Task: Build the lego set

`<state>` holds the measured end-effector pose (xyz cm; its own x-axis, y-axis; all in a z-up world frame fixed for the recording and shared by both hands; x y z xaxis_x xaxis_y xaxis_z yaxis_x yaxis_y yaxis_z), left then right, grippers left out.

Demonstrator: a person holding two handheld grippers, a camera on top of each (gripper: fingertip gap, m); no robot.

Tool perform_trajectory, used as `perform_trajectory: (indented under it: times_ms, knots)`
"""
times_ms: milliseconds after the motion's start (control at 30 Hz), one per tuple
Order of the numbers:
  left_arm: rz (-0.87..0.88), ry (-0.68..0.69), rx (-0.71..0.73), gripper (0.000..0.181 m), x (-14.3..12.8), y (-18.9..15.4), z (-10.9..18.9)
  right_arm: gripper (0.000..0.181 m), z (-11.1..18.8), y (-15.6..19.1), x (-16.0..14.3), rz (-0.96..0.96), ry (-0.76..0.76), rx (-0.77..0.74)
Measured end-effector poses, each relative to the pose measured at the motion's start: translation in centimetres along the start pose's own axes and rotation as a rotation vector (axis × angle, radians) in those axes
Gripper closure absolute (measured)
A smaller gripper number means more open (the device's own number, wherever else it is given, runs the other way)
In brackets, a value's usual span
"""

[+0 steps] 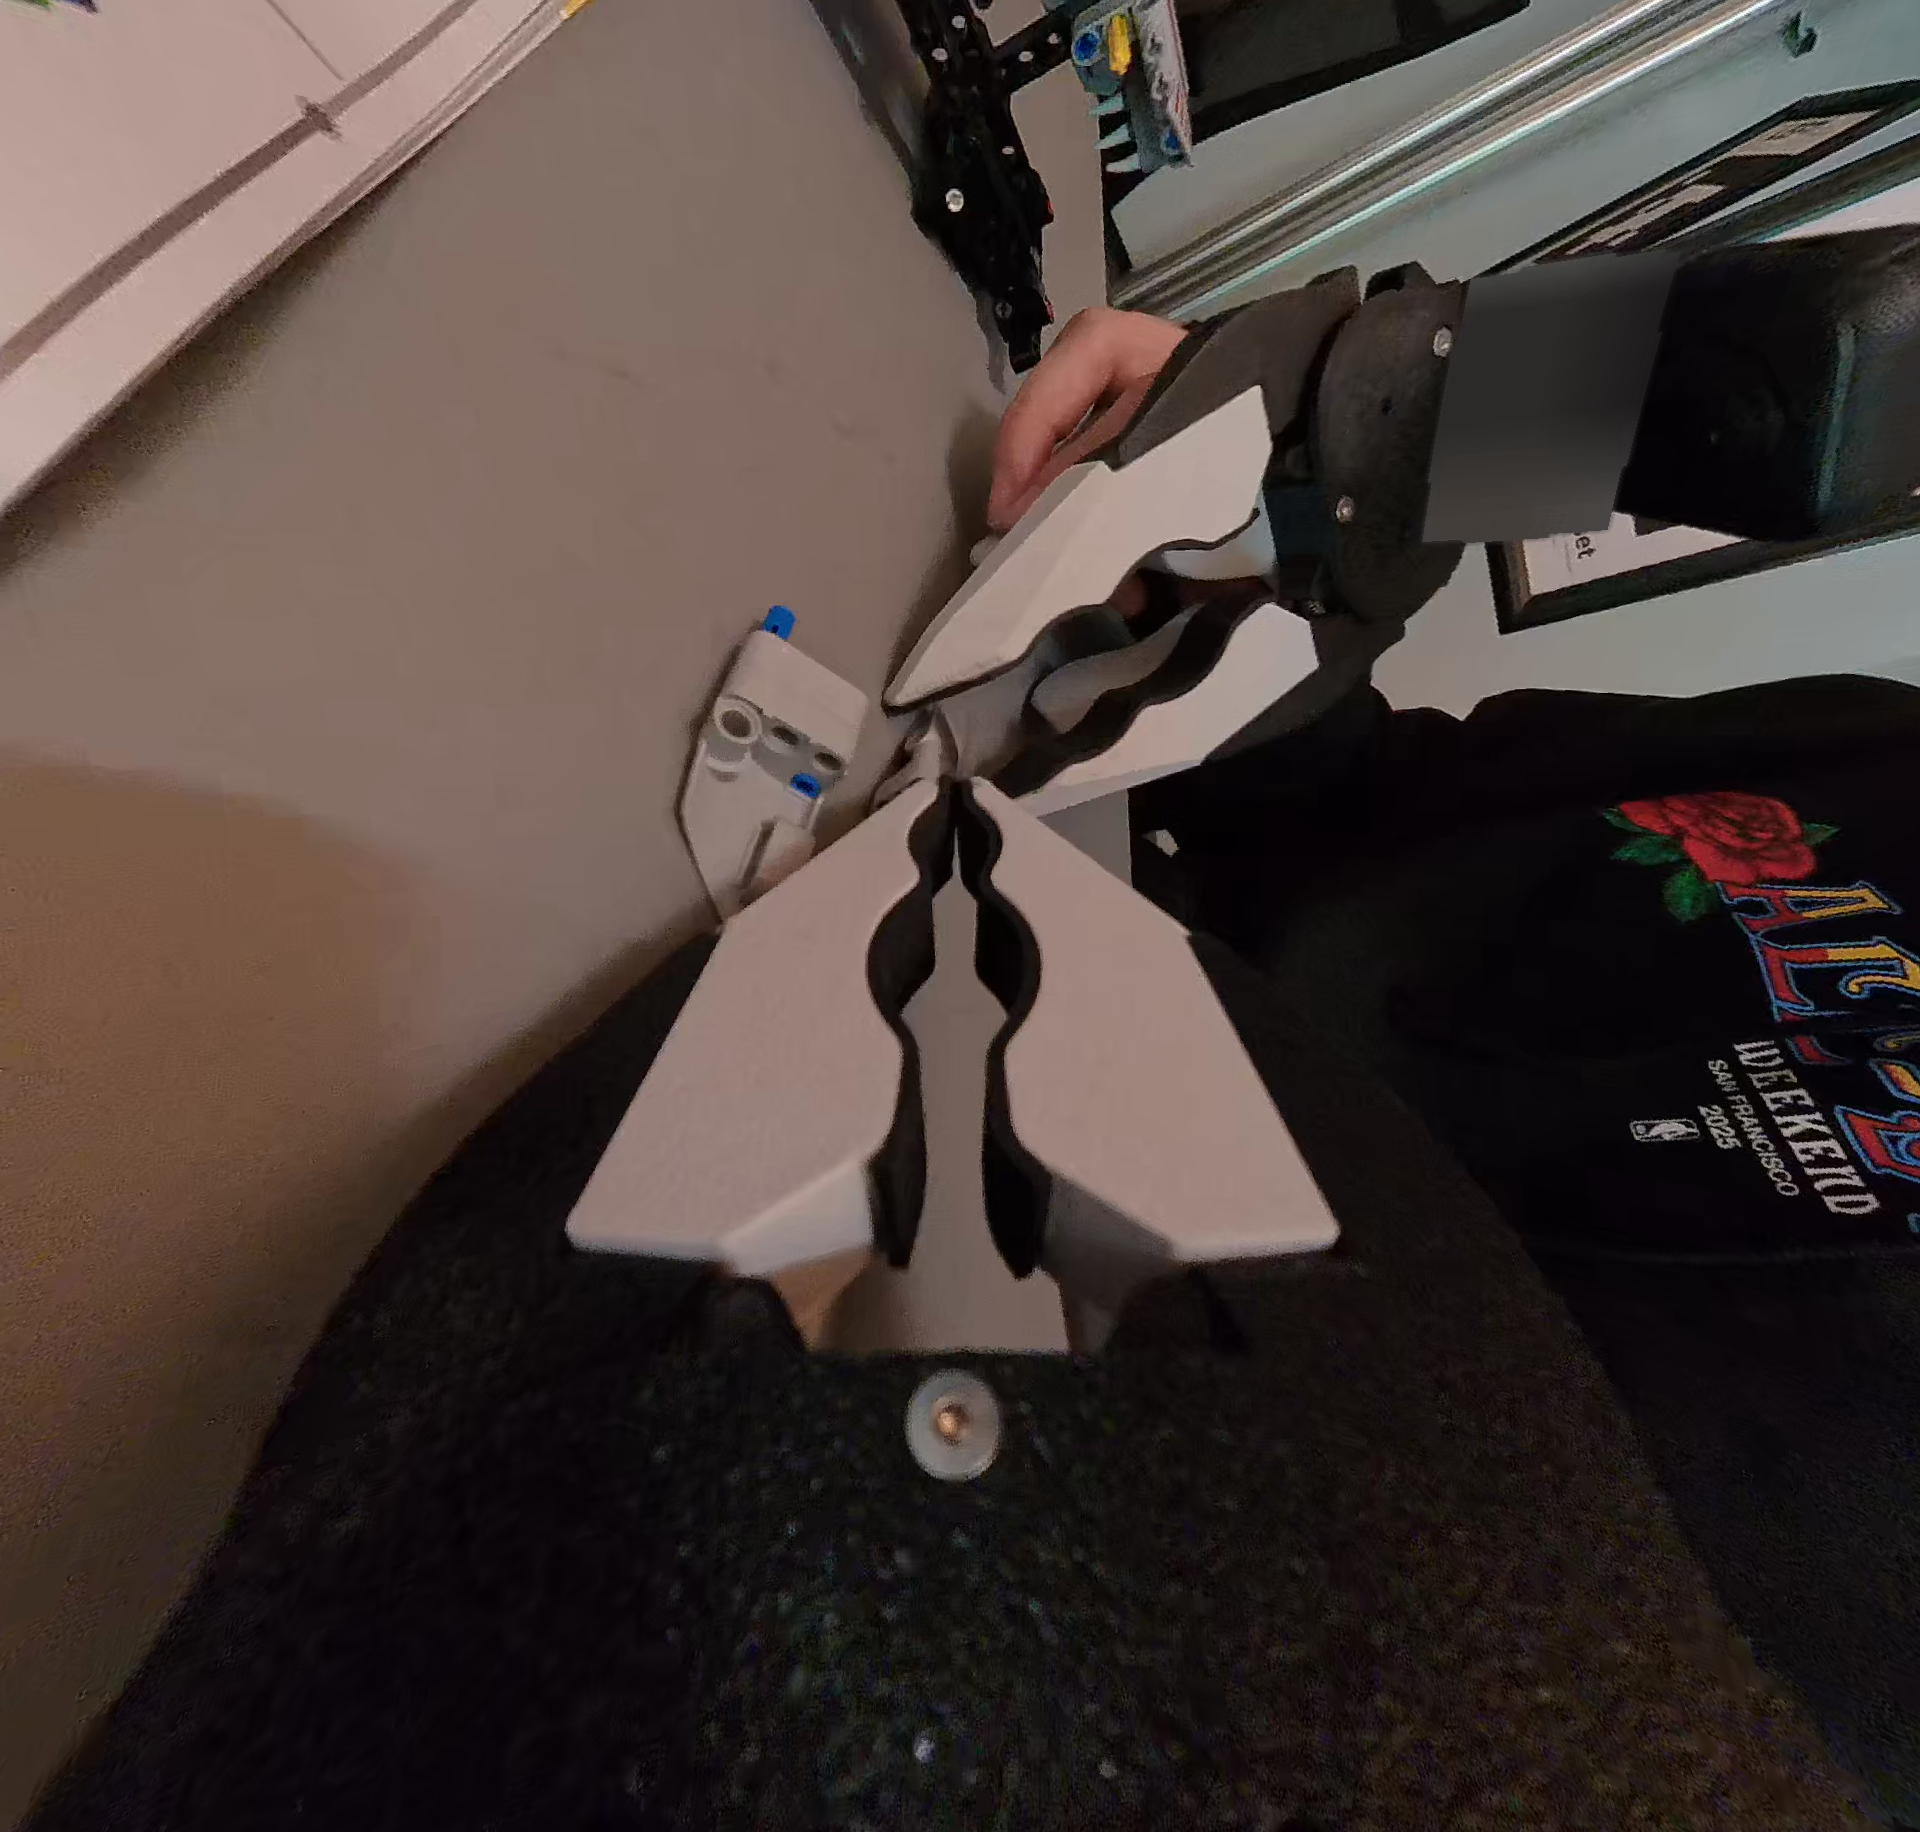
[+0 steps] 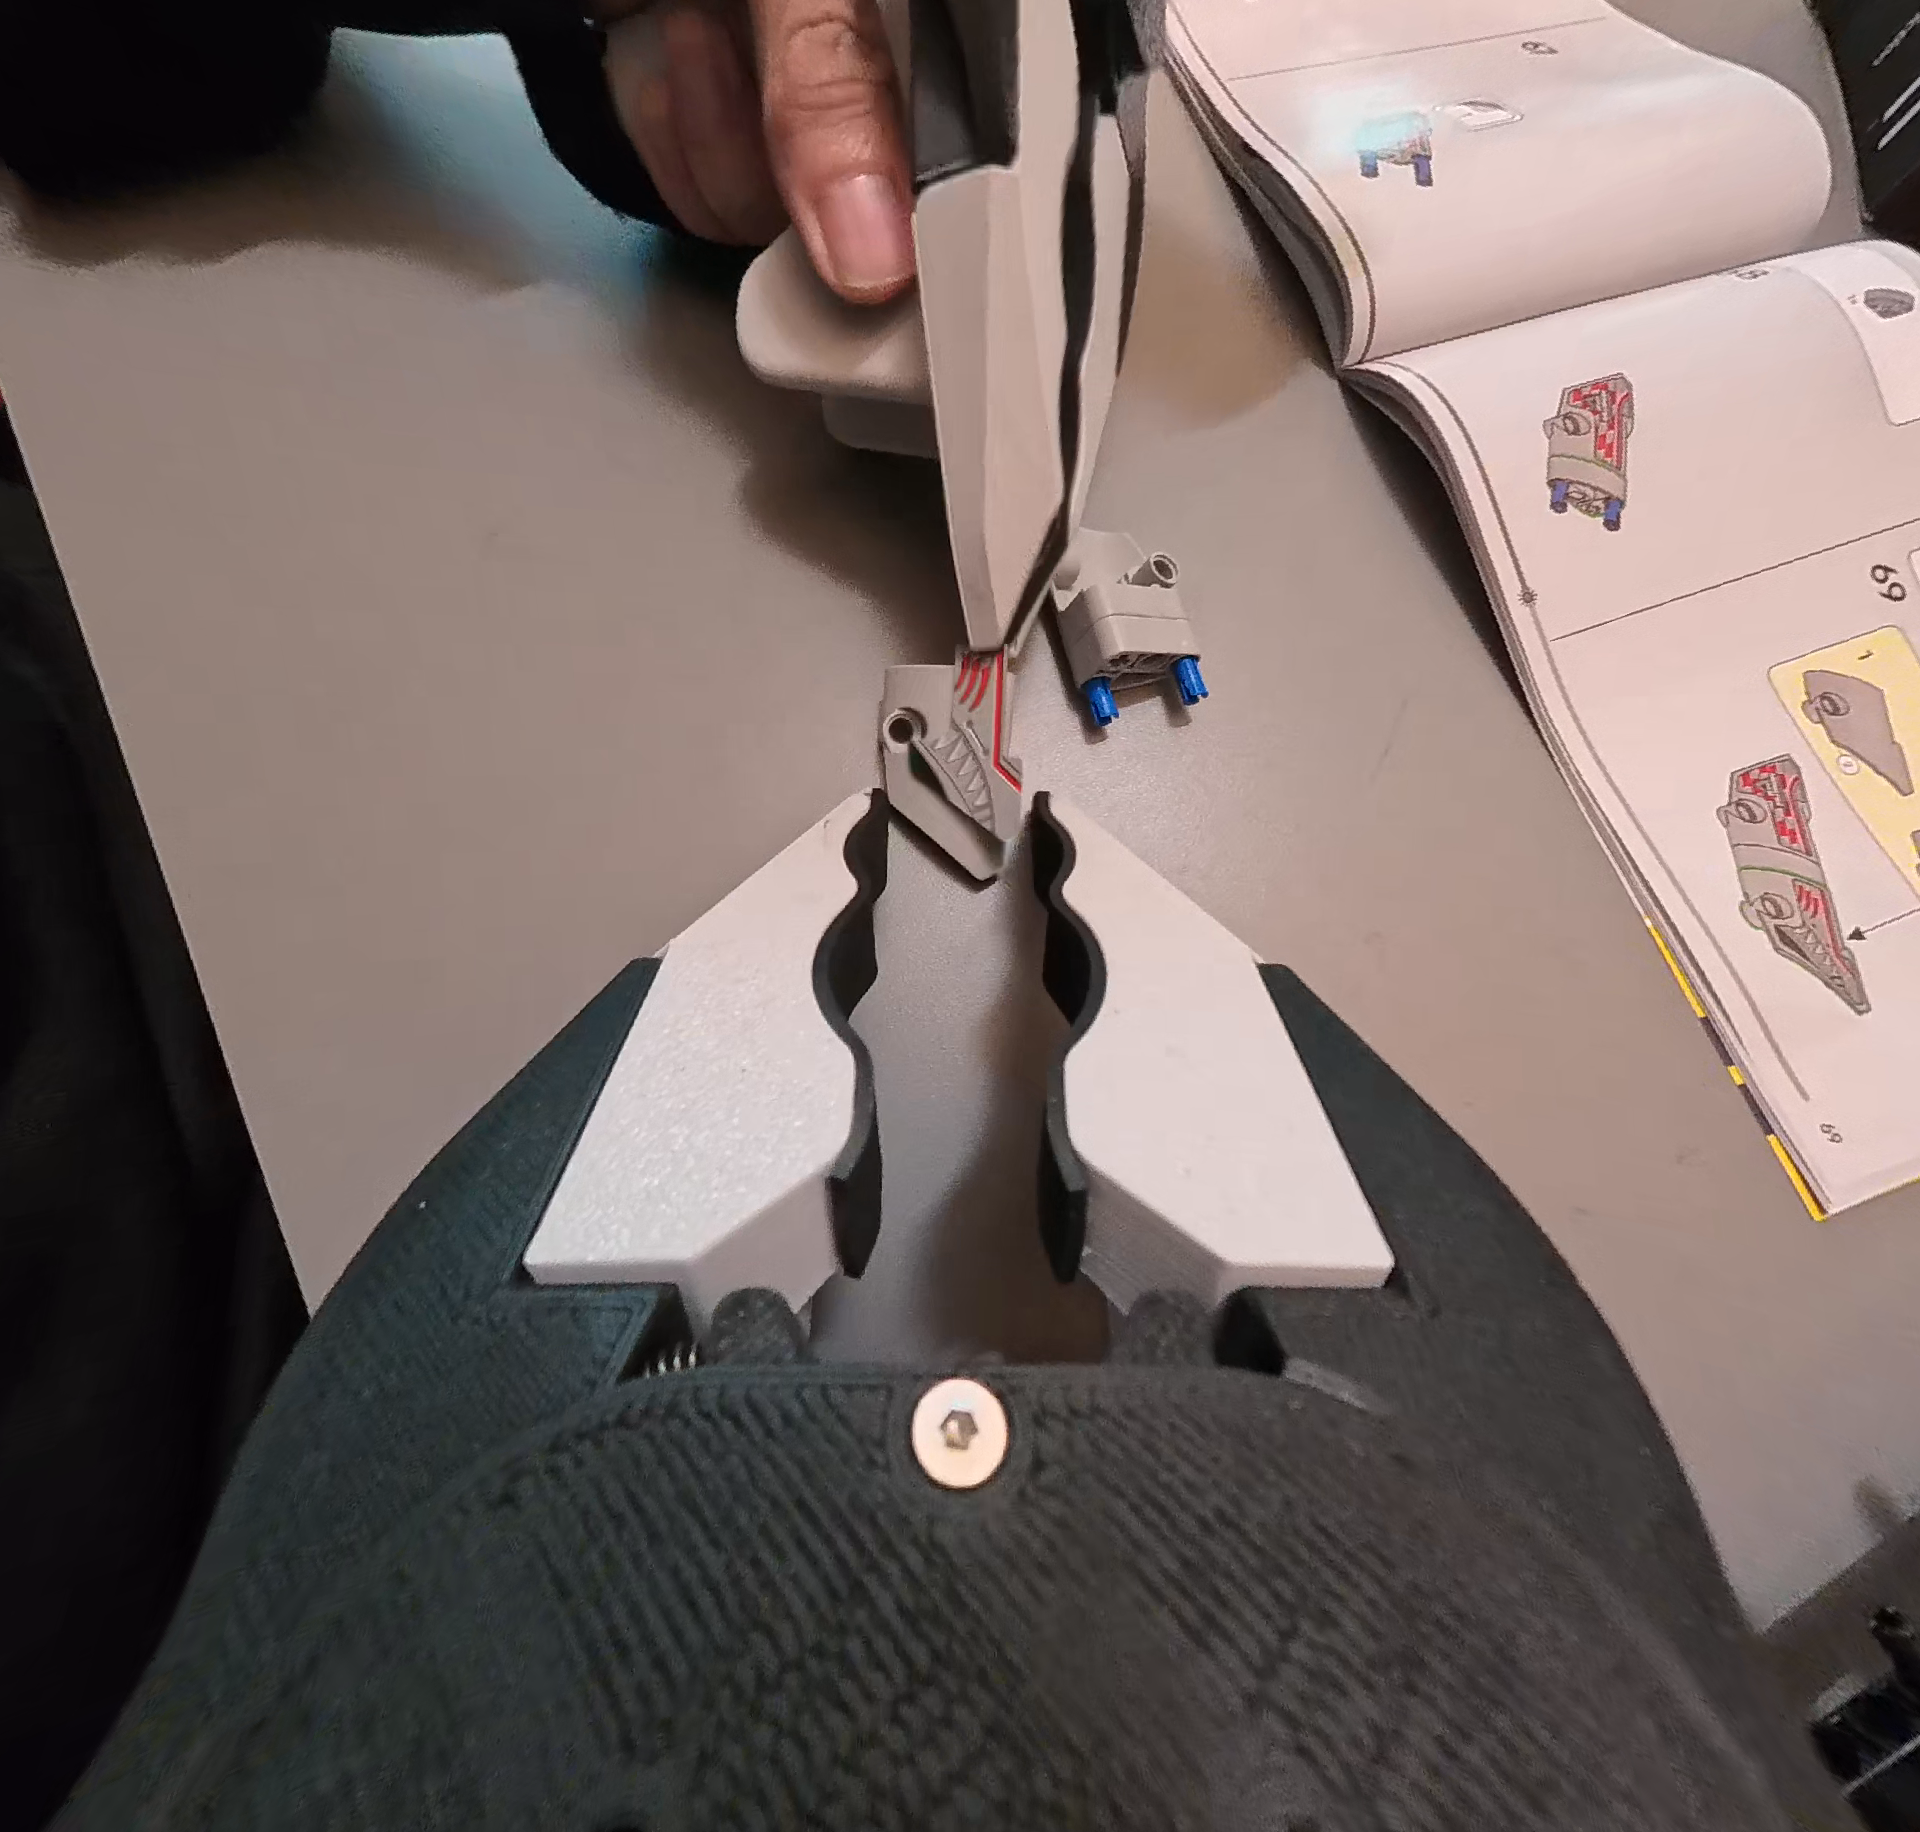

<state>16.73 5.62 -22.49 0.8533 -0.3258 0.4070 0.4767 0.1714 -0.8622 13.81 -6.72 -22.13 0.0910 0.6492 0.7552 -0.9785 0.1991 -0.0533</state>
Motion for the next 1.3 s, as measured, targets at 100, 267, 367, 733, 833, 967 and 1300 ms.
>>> perform_trajectory:
  times_ms: [100,267,367,733,833,967,1300]
  knots:
    - [0.014,0.007,-0.039,0.181,-0.1,0.0,-0.3,0.16,0.0,0.2,0.0,0.018,-0.001,0.004]
    - [0.012,0.0,-0.034,0.181,-0.2,0.0,-0.2,0.158,0.0,0.2,0.0,0.023,-0.003,-0.006]
    - [0.008,0.003,-0.016,0.181,-0.1,0.1,-0.2,0.16,0.0,0.3,0.0,0.03,-0.003,-0.006]
    - [-0.076,0.061,0.071,0.181,0.4,-1.3,-0.5,0.157,0.0,0.3,0.0,0.031,-0.004,-0.018]
    - [-0.086,0.082,0.073,0.181,1.0,-1.5,-0.4,0.153,0.1,0.3,0.0,0.05,-0.008,-0.056]
    - [-0.098,0.13,0.073,0.181,1.4,-1.7,-0.4,0.153,0.3,0.5,-0.1,0.034,-0.006,-0.074]
    - [-0.099,0.084,0.065,0.181,1.2,-1.8,-0.1,0.153,0.4,0.9,-0.3,-0.08,0.006,-0.037]
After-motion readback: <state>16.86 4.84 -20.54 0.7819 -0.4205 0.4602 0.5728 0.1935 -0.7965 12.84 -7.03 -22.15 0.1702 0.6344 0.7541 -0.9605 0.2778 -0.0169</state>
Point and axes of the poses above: each gripper's, where its closed fingertips meet, z back along the fingers, x out of its top, y = z × x across the jaws, the point moved 7 cm from there along z, back along the fingers, and after that the axes turned 2 degrees about -x, right-handed, at the moved point
